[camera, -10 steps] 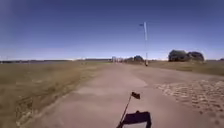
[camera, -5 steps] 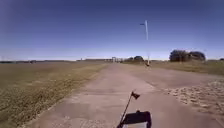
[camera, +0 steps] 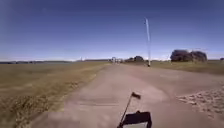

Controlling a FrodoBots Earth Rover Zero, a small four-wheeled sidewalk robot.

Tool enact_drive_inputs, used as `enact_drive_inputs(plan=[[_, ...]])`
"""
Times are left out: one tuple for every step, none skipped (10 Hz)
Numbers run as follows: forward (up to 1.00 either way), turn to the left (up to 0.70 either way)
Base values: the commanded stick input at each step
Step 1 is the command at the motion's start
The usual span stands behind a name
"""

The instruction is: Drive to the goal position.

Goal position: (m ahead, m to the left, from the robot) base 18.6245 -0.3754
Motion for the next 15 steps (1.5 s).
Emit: enact_drive_inputs(plan=[[1.00,0.00],[1.00,0.00],[1.00,0.00],[1.00,0.00],[1.00,0.00],[1.00,0.00],[1.00,0.00],[1.00,-0.05],[1.00,-0.14],[1.00,-0.24],[1.00,-0.33],[1.00,0.00],[1.00,0.00],[1.00,0.00],[1.00,0.00]])
